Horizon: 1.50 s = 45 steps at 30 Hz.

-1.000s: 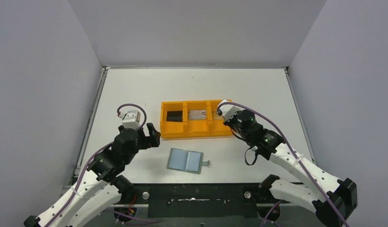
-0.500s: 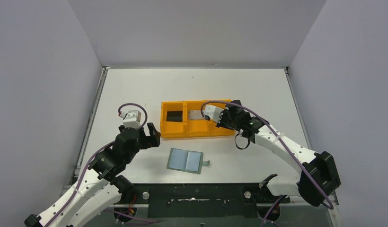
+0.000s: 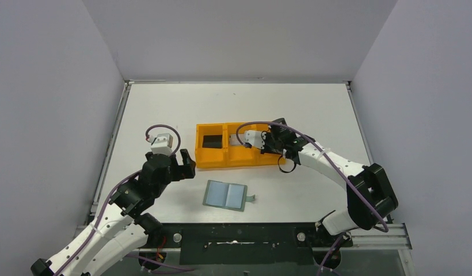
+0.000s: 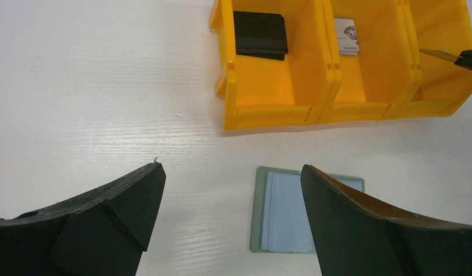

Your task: Take the credit cards out of the card holder

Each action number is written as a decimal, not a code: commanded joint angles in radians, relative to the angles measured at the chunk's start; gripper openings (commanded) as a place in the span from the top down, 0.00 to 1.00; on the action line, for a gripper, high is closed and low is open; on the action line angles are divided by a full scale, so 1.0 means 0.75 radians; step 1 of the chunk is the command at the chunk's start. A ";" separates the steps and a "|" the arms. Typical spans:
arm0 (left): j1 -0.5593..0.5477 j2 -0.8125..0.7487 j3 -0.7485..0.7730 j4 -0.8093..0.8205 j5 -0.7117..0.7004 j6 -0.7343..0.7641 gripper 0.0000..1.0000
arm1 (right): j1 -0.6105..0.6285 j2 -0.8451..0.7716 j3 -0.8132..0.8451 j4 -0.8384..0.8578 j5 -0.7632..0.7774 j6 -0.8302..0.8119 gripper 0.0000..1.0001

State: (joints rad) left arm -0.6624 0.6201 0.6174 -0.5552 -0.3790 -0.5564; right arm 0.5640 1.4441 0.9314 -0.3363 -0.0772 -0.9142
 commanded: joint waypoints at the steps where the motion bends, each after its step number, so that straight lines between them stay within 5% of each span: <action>1: 0.016 -0.007 0.024 0.038 0.010 0.016 0.10 | -0.021 0.037 0.054 0.143 -0.019 -0.092 1.00; 16: 0.033 -0.002 0.024 0.039 0.016 0.016 0.10 | -0.093 0.270 0.075 0.389 -0.068 -0.214 1.00; 28: 0.050 -0.006 0.023 0.041 0.017 0.019 0.10 | -0.113 0.353 0.118 0.268 -0.154 -0.214 0.85; 36: 0.049 0.003 0.021 0.041 0.024 0.018 0.10 | -0.140 0.301 0.177 0.136 -0.183 -0.132 0.66; 41: 0.049 0.015 0.024 0.039 0.030 0.017 0.10 | -0.145 0.236 0.203 0.152 -0.154 0.011 0.61; 45: 0.050 0.017 0.023 0.038 0.035 0.018 0.10 | -0.147 0.172 0.248 0.226 -0.117 0.596 0.52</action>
State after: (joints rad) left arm -0.6312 0.6342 0.6174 -0.5552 -0.3618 -0.5560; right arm 0.4587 1.6672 1.0378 -0.2409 -0.1886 -0.8669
